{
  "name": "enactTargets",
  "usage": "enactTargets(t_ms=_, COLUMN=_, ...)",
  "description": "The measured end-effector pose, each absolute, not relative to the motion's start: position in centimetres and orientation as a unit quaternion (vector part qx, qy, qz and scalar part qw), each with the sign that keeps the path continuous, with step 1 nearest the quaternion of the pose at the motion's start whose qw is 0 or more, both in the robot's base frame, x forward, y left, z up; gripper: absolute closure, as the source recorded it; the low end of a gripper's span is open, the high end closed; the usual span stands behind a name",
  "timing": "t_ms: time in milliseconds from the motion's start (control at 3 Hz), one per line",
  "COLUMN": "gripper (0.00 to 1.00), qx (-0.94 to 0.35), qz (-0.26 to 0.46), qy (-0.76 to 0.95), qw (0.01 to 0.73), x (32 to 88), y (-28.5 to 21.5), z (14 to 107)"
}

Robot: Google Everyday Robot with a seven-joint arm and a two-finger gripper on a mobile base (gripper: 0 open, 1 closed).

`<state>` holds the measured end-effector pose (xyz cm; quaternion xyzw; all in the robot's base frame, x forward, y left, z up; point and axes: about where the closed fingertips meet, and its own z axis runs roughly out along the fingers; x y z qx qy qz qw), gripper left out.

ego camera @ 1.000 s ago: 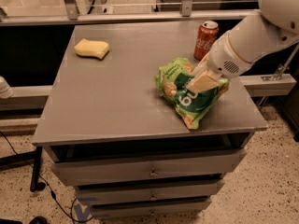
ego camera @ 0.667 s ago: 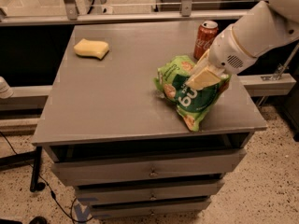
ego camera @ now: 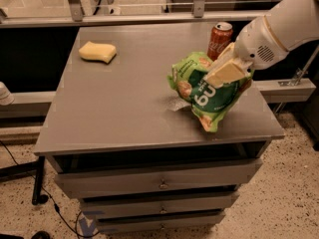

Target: Pick green rice chip bag

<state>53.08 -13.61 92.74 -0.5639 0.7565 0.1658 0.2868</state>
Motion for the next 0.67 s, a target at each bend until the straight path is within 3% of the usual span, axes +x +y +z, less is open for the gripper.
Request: enactTargets(t_ms=667, gripper=1.00, qx=-0.545, qz=0.173, qy=0.751, qw=0.330, x=54.8, y=-15.8, z=96.4)
